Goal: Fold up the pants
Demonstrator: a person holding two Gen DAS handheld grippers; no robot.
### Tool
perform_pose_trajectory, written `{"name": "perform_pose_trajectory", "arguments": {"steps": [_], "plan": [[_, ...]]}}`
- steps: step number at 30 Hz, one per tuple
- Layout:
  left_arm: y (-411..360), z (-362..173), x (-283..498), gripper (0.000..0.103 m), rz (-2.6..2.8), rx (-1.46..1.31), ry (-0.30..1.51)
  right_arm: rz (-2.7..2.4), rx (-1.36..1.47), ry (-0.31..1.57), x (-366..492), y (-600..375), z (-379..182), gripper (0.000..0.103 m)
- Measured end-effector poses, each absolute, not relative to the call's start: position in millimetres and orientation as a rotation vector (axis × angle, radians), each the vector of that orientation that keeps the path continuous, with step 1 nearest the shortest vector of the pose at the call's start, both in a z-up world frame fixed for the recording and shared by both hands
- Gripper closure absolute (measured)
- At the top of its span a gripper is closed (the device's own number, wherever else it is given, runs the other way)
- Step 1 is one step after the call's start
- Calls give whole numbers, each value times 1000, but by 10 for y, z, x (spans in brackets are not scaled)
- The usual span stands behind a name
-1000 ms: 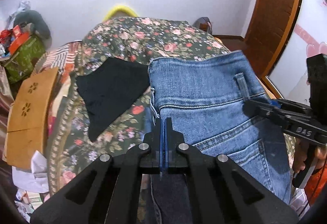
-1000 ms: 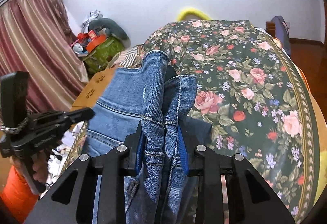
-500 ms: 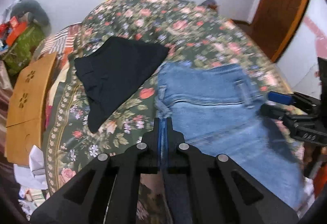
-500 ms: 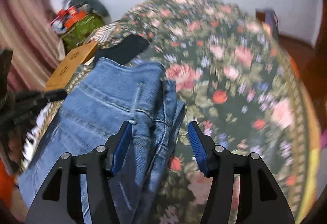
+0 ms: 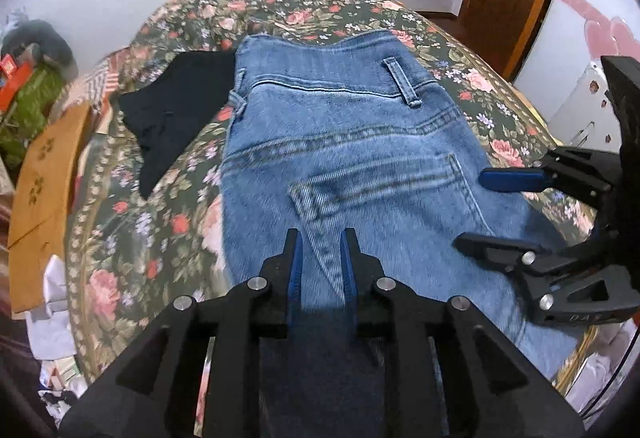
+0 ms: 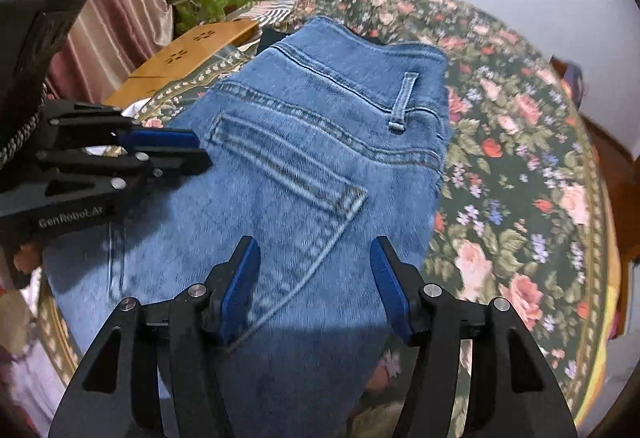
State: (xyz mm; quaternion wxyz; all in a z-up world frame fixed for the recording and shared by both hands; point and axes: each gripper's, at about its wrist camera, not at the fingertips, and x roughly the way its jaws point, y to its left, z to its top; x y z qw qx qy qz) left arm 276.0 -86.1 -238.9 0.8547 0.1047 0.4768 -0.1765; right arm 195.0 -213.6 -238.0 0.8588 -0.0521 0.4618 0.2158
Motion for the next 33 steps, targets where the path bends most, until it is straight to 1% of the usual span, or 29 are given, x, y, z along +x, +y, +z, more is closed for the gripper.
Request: {"name": "perform_pose_trajectory", "arguments": {"steps": [2, 3, 5, 6, 7, 9, 11, 13, 15, 21, 22, 23, 26, 27, 28, 33], "plan": [[-801, -2358, 2672, 79, -347, 216, 999, 446, -101, 986, 1897, -2181, -2348, 49], [-770, -2353, 2642, 75, -341, 215, 998, 446, -93, 992, 1879, -2195, -2339, 49], [-676, -2361, 2592, 73, -321, 212, 1003, 440, -63, 1005, 1838, -2289, -2345, 49], [-616, -2381, 2554, 66, -304, 213, 1010, 434, -51, 1007, 1804, -2314, -2344, 49], [-548, -2394, 2512, 54, -284, 206, 1001, 426, -43, 1009, 1784, -2350, -2347, 49], [-424, -2421, 2423, 44, -264, 182, 996, 407, -19, 1019, 1733, -2425, -2369, 49], [-319, -2407, 2365, 43, -271, 147, 1005, 403, 14, 1027, 1677, -2509, -2385, 49], [-274, -2366, 2344, 38, -262, 142, 996, 398, 43, 1033, 1609, -2570, -2377, 48], [-271, -2343, 2335, 36, -254, 163, 991, 398, 61, 1039, 1588, -2613, -2367, 48], [-289, -2151, 2498, 36, -249, 150, 1024, 357, 49, 1023, 1641, -2576, -2180, 47], [-305, -2095, 2558, 35, -254, 138, 1015, 360, 65, 1002, 1673, -2581, -2125, 45], [-324, -2060, 2608, 33, -253, 137, 1008, 363, 89, 980, 1711, -2592, -2065, 40], [-407, -2001, 2843, 25, -264, 136, 997, 355, 148, 938, 1828, -2651, -1969, 31], [-420, -2020, 2913, 21, -279, 122, 1009, 358, 166, 935, 1874, -2664, -1966, 30], [-427, -2051, 2977, 21, -294, 104, 1026, 359, 181, 939, 1914, -2680, -1983, 29], [-426, -2433, 3331, 21, -333, 28, 1164, 366, 260, 1035, 2152, -2753, -2303, 28]]}}
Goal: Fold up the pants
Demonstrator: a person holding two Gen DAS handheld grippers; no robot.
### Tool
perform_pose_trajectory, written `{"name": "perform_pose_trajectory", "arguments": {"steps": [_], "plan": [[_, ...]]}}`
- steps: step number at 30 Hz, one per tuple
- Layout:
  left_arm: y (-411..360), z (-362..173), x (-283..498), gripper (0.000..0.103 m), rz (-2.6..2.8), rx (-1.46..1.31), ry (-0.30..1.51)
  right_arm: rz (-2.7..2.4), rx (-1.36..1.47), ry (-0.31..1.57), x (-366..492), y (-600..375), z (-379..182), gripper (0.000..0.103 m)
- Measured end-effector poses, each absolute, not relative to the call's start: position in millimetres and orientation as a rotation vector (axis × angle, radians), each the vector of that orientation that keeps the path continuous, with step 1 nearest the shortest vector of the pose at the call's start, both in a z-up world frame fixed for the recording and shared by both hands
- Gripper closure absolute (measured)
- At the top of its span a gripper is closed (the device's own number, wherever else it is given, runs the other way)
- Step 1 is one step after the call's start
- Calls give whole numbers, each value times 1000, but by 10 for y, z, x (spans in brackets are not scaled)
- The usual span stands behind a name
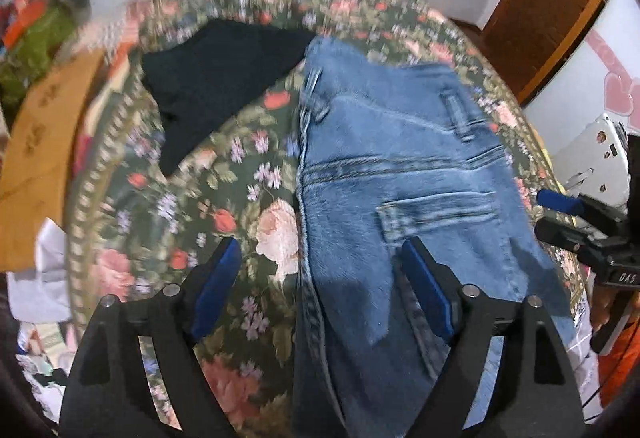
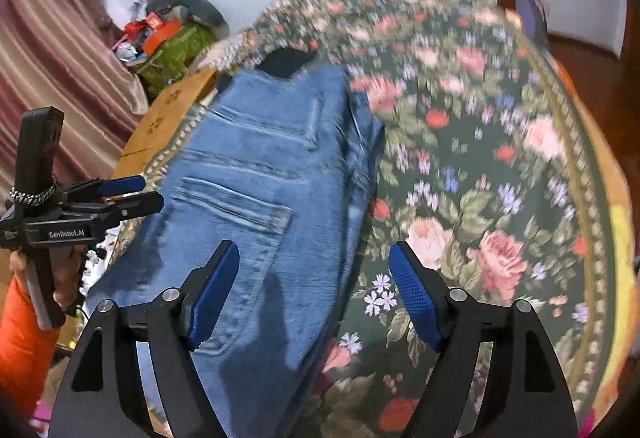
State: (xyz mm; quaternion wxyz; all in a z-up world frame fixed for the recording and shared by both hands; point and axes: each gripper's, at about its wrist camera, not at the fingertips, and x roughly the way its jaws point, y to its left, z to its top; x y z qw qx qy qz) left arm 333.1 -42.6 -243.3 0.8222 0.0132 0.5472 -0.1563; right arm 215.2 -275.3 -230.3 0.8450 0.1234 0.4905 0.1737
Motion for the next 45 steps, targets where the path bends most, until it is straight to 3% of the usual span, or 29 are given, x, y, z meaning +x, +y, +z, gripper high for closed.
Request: {"name": "perform_pose_trajectory", "arguments": {"steps": [4, 9, 14, 20, 24, 26, 32, 33, 35, 38, 45], "plan": [[-364, -2616, 3466, 19, -407, -90, 1226, 406, 306, 1125, 2307, -2737, -2655, 29], [-463, -2673, 3604, 19, -480, -104, 1244, 476, 307, 1096, 2447, -2670, -2675, 22], [-668, -2755, 3769, 5, -503, -87, 1253, 533, 328, 1107, 2633, -2560, -2709, 21], [-859, -2744, 3893, 4, -511, -40, 1234, 574, 405, 1117, 2776, -2565, -2767, 22], [-907, -2684, 3839, 16, -520, -2, 1208, 559, 428, 1119, 2739, -2604, -2746, 35], [-877, -2646, 3777, 26, -545, -12, 1214, 542, 419, 1118, 2688, -2641, -2716, 53], [-881, -2566, 3470, 32, -541, 3, 1220, 562, 365, 1108, 2406, -2674, -2594, 64], [-883, -2537, 3447, 37, -538, 5, 1210, 557, 362, 1102, 2373, -2668, -2571, 66], [-854, -2454, 3401, 49, -525, -2, 1183, 537, 356, 1079, 2331, -2677, -2500, 80], [-800, -2311, 3375, 64, -534, -34, 1165, 545, 408, 1074, 2351, -2731, -2428, 84], [-755, -1916, 3155, 69, -528, 7, 1066, 550, 357, 1001, 2254, -2612, -2131, 85]]}}
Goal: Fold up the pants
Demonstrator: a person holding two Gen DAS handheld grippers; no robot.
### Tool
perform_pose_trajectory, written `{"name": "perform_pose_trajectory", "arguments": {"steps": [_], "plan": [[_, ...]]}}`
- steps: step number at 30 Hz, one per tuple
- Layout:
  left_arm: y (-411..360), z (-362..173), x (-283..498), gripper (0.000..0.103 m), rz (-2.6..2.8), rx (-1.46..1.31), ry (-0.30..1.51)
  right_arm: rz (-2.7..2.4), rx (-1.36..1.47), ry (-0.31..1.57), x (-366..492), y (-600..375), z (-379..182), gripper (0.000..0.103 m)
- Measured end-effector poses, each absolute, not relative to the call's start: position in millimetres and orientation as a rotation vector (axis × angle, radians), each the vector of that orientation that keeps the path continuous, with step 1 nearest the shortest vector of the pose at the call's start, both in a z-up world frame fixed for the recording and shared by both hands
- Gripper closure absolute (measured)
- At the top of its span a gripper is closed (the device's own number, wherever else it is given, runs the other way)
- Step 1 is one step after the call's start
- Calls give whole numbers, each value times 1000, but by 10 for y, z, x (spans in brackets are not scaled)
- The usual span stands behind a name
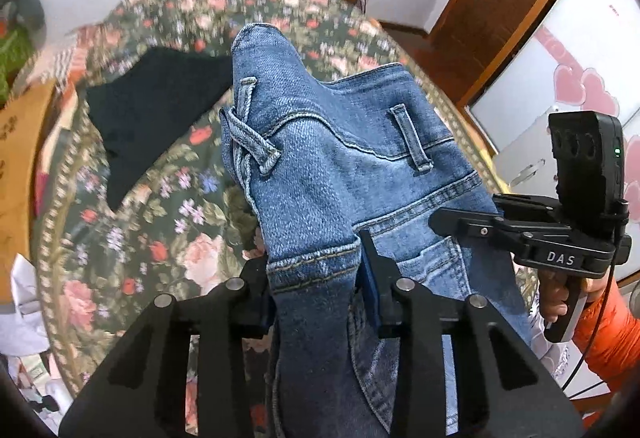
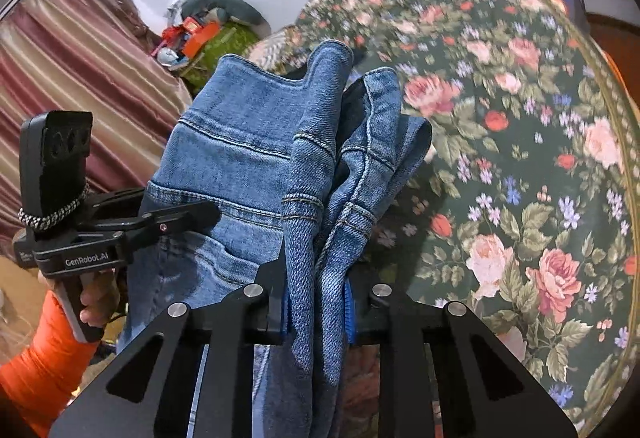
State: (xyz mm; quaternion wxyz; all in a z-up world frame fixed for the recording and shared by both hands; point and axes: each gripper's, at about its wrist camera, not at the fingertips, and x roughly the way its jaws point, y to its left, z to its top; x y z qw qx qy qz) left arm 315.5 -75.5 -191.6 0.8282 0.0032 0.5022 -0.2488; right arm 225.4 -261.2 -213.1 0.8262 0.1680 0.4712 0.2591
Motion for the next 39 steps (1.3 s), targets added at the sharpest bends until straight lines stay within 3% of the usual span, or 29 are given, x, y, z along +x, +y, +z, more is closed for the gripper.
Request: {"name": "perform_pose_trajectory", "arguments": {"steps": [12, 22, 39], "plan": [[-381, -1104, 3178, 70, -444, 0, 841, 581, 260, 796, 2441, -2295, -1291, 87], [65, -675, 3809, 70, -338, -33, 718, 604, 217, 681, 3123, -1882, -832, 87], [445, -1597, 5491, 70, -174, -65, 812, 545, 182, 811, 4756, -1350, -1548, 87]]}}
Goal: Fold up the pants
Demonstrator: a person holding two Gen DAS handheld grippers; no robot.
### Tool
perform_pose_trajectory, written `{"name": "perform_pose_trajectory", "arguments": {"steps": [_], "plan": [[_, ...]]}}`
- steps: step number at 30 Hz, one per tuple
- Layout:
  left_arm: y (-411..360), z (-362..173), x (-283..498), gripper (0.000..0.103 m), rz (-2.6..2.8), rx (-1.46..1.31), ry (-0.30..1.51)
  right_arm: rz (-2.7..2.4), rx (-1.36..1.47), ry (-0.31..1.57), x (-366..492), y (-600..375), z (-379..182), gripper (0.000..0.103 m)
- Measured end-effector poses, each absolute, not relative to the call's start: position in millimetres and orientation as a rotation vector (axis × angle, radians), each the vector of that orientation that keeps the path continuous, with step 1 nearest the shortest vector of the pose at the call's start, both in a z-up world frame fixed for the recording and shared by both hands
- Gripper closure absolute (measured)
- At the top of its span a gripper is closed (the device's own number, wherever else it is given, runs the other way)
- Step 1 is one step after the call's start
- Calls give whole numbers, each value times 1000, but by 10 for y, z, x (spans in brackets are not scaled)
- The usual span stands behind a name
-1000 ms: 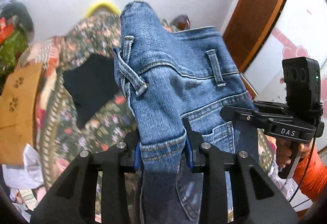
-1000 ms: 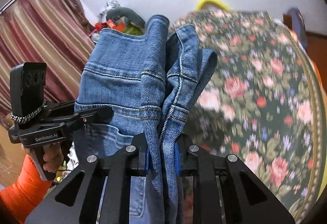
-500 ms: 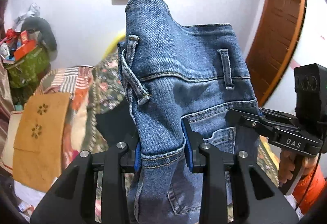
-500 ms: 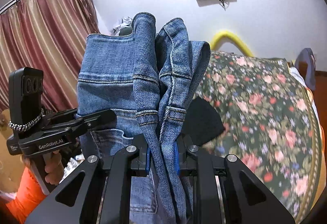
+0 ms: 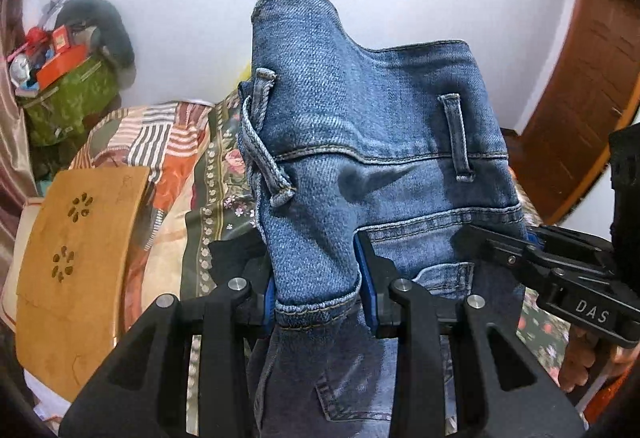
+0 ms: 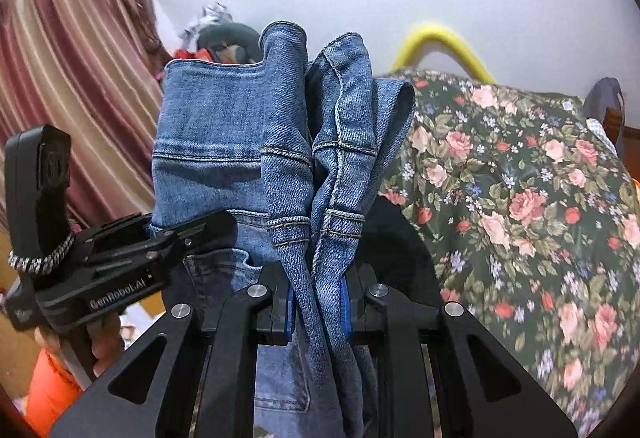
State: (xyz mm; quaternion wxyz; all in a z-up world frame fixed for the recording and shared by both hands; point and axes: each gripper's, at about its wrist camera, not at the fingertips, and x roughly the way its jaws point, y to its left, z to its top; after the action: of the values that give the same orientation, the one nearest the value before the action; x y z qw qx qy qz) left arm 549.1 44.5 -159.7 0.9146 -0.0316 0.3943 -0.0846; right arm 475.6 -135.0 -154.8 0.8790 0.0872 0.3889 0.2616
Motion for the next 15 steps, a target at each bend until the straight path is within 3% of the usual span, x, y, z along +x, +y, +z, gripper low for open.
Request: {"name": "perform_pose_trajectory", "arguments": {"steps": [15], "plan": [[404, -2783, 6337, 65, -126, -77, 999, 447, 88, 1038, 5596, -1292, -2578, 87]]}}
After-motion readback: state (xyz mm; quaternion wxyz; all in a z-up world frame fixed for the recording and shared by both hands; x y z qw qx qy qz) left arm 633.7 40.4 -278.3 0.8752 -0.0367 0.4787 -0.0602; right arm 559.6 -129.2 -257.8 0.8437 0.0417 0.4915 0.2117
